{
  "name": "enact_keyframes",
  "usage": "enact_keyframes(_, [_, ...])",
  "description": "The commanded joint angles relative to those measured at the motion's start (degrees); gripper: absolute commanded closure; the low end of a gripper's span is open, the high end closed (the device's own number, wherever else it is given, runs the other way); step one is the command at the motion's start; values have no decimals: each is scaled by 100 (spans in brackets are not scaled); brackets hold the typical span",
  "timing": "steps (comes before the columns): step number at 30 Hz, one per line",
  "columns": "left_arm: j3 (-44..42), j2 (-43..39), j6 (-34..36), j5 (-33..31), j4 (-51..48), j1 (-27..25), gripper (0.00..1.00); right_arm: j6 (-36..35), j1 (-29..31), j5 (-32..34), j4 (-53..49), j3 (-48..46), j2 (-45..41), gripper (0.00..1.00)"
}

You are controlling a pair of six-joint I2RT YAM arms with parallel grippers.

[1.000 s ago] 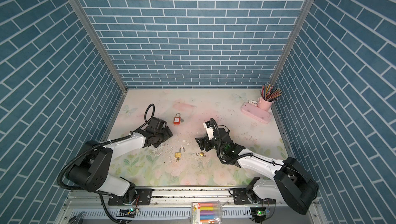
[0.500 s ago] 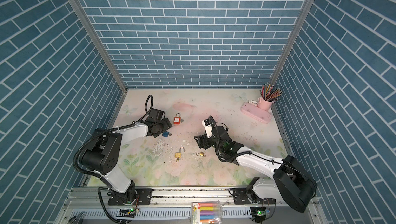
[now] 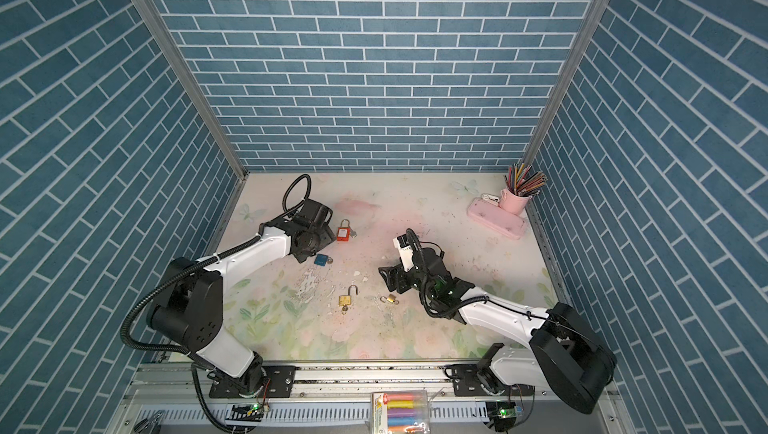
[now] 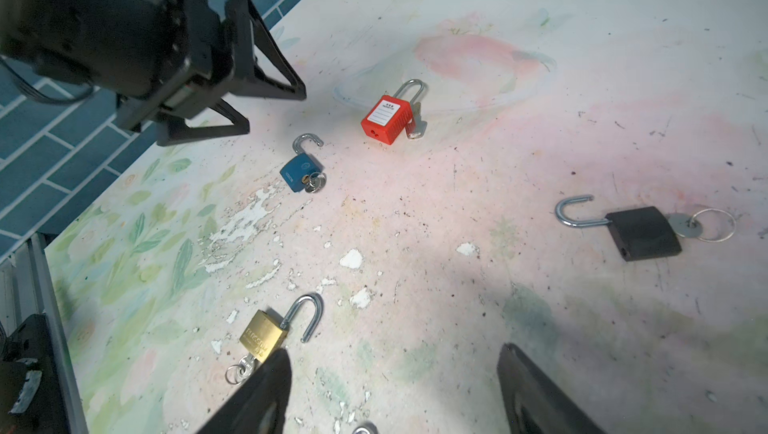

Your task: Lock with the key

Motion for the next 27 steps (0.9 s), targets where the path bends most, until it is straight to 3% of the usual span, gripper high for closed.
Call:
enact_keyframes(1, [326, 251, -1251, -138, -1293, -28, 18, 10, 46, -6, 209, -71, -88, 22])
enact_keyframes(4, [660, 565, -1939, 109, -1782, -30, 24, -43, 46, 12, 213, -136, -157, 22])
enact_keyframes(9, [944, 876, -2594, 179, -1873, -63, 24, -174, 46, -10, 229, -220, -255, 21])
enact_keyframes(27, [1517, 2026, -3039, 394, -2043, -33, 27, -181, 46, -150, 394, -298, -213, 22])
